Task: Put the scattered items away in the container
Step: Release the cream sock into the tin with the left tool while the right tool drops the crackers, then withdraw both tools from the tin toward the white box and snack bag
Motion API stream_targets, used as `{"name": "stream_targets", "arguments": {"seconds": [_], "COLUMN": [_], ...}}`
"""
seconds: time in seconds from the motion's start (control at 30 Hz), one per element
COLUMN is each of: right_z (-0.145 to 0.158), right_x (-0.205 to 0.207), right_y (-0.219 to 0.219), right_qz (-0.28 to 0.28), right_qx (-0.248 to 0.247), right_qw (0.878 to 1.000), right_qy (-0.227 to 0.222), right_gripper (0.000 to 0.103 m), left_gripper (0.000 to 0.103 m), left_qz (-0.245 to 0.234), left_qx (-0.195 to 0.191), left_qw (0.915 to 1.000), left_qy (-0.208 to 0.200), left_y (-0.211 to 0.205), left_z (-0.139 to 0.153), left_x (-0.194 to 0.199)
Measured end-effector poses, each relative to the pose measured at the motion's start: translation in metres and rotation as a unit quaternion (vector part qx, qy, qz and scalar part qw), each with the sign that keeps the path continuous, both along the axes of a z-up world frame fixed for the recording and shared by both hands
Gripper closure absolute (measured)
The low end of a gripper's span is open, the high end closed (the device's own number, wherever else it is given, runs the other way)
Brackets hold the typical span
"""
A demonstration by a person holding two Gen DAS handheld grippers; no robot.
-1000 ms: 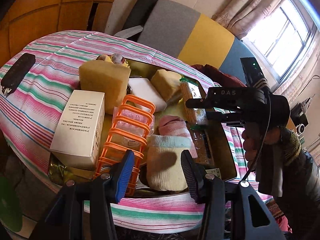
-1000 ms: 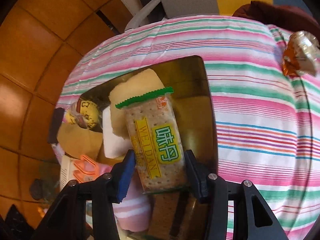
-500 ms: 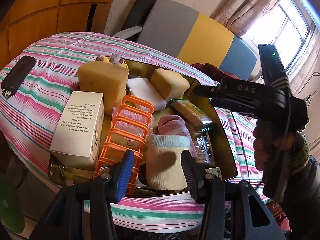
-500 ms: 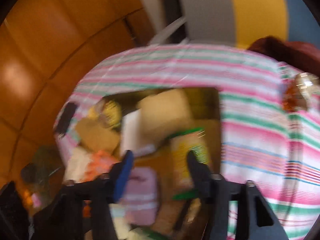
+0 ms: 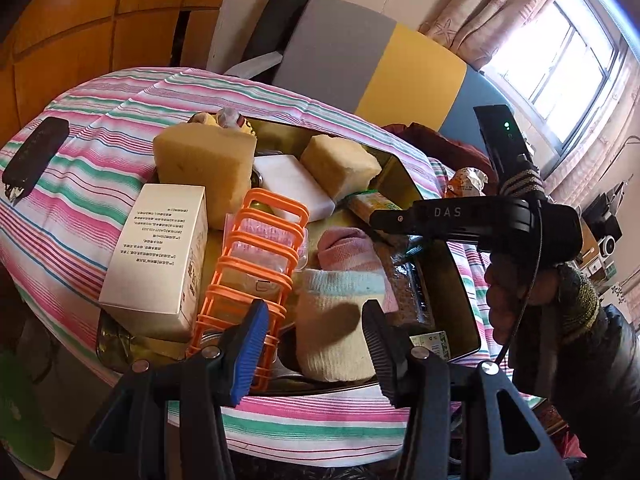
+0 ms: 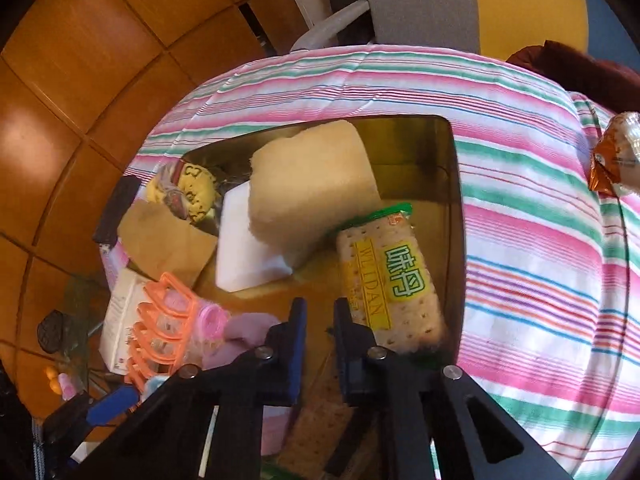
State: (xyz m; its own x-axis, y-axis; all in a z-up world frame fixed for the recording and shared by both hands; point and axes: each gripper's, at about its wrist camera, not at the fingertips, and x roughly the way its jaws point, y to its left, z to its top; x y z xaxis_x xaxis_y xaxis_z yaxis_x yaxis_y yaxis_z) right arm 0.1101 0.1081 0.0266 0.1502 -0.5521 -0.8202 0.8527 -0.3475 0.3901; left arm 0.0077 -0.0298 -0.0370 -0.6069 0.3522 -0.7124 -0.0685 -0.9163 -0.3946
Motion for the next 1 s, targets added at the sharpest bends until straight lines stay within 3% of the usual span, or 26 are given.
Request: {"name": "stream_targets", "arguments": {"seconds": [0.27,0.57,0.77,1.0], "right_z": [0.024,0.022,0.009,-0.003], "right_x": [-0.009,-0.063,-0.098,-0.122], "right_y": [0.042,0.109,0.154,0.188], "right_qz": [-0.013,-0.114,-0.177,-0.204], "right_qx": [-0.065,-0.073,-0.051,-0.029], "right_qw": [0.998,0.990,0.982,0.979], "right_qy": [-0.019,-0.028,-0.028,-0.007], "right_gripper": [0.060,0.052,0.048,0.044], "left_gripper": [0.049,0.049,0.049,0.049], "left_qz": [-0.008,-0.017,-0.041,-0.041], "left_qx": [-0.004,-0.028,-0.071,-0.118], "left_qw": [1.0000,0.9995,0.9966,0.9921], "left_qy": [0.000,0.005,0.009,0.013], "left_y": [0.002,0.010,0.025,0.048], "left_z": [0.002,0.008,0.016,0.034], "left_x": [0.001,0.003,0.002,-0.011]}}
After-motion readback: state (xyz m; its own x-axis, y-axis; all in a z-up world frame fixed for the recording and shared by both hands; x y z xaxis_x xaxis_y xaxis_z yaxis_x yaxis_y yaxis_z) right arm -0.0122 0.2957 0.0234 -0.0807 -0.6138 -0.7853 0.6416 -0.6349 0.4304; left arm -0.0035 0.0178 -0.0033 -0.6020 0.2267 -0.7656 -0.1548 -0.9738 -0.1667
